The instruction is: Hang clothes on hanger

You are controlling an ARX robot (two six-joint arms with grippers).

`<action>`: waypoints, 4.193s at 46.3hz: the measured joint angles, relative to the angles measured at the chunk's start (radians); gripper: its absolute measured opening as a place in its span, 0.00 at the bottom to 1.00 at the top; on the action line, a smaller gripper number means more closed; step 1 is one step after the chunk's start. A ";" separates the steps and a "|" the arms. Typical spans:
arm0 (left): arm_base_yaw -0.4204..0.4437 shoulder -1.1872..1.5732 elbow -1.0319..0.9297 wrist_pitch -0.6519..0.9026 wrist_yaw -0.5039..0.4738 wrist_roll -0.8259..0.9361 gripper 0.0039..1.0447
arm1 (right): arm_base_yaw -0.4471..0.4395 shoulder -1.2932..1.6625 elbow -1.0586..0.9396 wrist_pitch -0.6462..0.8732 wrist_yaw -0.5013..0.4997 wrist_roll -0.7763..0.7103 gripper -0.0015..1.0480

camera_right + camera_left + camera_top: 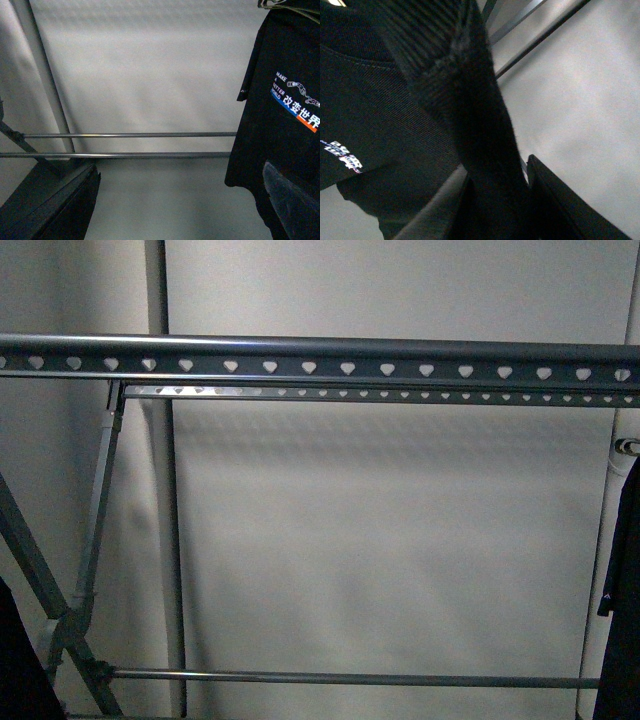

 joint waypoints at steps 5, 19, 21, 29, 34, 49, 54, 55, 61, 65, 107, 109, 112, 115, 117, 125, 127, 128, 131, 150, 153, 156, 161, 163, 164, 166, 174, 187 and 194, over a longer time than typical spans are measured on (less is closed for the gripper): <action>0.011 -0.004 -0.018 0.000 0.033 0.013 0.16 | 0.000 0.000 0.000 0.000 0.000 0.000 0.93; 0.028 -0.140 -0.164 0.010 0.192 0.064 0.04 | 0.000 0.000 0.000 0.000 0.000 0.000 0.93; 0.027 -0.188 -0.201 0.010 0.245 0.090 0.04 | 0.000 0.000 0.000 0.000 0.000 0.000 0.93; -0.011 -0.383 -0.343 -0.055 0.483 0.232 0.04 | 0.000 0.000 0.000 0.000 0.000 0.000 0.93; -0.052 -0.498 -0.409 -0.159 0.682 0.402 0.04 | 0.000 0.000 0.000 0.000 0.000 0.000 0.93; -0.084 -0.521 -0.357 -0.648 1.112 1.262 0.04 | 0.000 0.000 0.000 0.000 0.000 0.000 0.93; -0.074 -0.451 -0.298 -0.769 1.073 1.594 0.04 | 0.000 0.000 0.000 0.000 0.000 0.000 0.93; -0.071 -0.431 -0.285 -0.788 1.065 1.677 0.04 | 0.000 0.000 0.000 0.000 0.000 0.000 0.93; -0.075 -0.306 -0.223 -0.755 1.011 2.208 0.04 | 0.000 0.000 0.000 0.000 0.000 0.000 0.93; -0.091 -0.276 -0.219 -0.643 0.991 2.364 0.04 | 0.000 0.000 0.000 0.000 0.000 0.000 0.93; -0.136 -0.275 -0.224 -0.416 1.024 2.488 0.04 | -0.253 0.296 0.128 -0.050 -0.542 0.173 0.93; -0.137 -0.276 -0.224 -0.416 1.025 2.489 0.04 | -0.318 0.414 0.191 -0.026 -0.634 0.151 0.93; -0.136 -0.276 -0.224 -0.416 1.024 2.489 0.04 | -0.344 0.573 0.297 -0.038 -0.724 0.018 0.93; -0.134 -0.276 -0.226 -0.416 1.021 2.489 0.04 | -0.336 0.686 0.375 -0.070 -0.717 -0.148 0.93; -0.134 -0.276 -0.226 -0.416 1.020 2.489 0.04 | -0.328 0.747 0.412 -0.066 -0.689 -0.264 0.93; -0.134 -0.276 -0.226 -0.416 1.020 2.489 0.04 | -0.268 0.951 0.552 -0.025 -0.569 -0.793 0.93; -0.134 -0.276 -0.226 -0.416 1.020 2.489 0.04 | -0.250 0.979 0.580 -0.024 -0.565 -0.918 0.93; -0.134 -0.276 -0.226 -0.416 1.020 2.489 0.04 | -0.244 0.987 0.589 -0.026 -0.566 -0.959 0.93; -0.135 -0.276 -0.226 -0.416 1.020 2.489 0.04 | -0.194 1.033 0.649 -0.055 -0.571 -1.223 0.93; -0.135 -0.276 -0.226 -0.416 1.021 2.489 0.04 | 0.066 1.215 0.868 -0.154 -0.402 -1.528 0.93; -0.135 -0.276 -0.226 -0.416 1.020 2.489 0.04 | 0.074 1.247 0.869 -0.141 -0.385 -1.531 0.93; -0.135 -0.276 -0.226 -0.416 1.021 2.489 0.04 | 0.081 1.289 0.872 -0.101 -0.374 -1.526 0.93; -0.135 -0.276 -0.226 -0.416 1.020 2.489 0.04 | 0.088 1.319 0.879 -0.042 -0.377 -1.501 0.84; -0.135 -0.276 -0.226 -0.416 1.021 2.489 0.04 | 0.089 1.323 0.882 -0.025 -0.383 -1.490 0.79; -0.135 -0.276 -0.226 -0.416 1.021 2.489 0.04 | 0.089 1.324 0.883 -0.016 -0.387 -1.482 0.75; -0.135 -0.276 -0.226 -0.416 1.020 2.489 0.04 | 0.089 1.323 0.887 -0.011 -0.393 -1.468 0.69; -0.135 -0.276 -0.226 -0.416 1.021 2.489 0.04 | 0.082 1.323 0.890 -0.010 -0.404 -1.462 0.45; -0.135 -0.276 -0.226 -0.416 1.031 2.481 0.04 | 0.059 1.339 0.883 0.031 -0.435 -1.440 0.05; -0.135 -0.277 -0.226 -0.414 1.043 2.482 0.17 | 0.048 1.340 0.858 0.036 -0.464 -1.429 0.03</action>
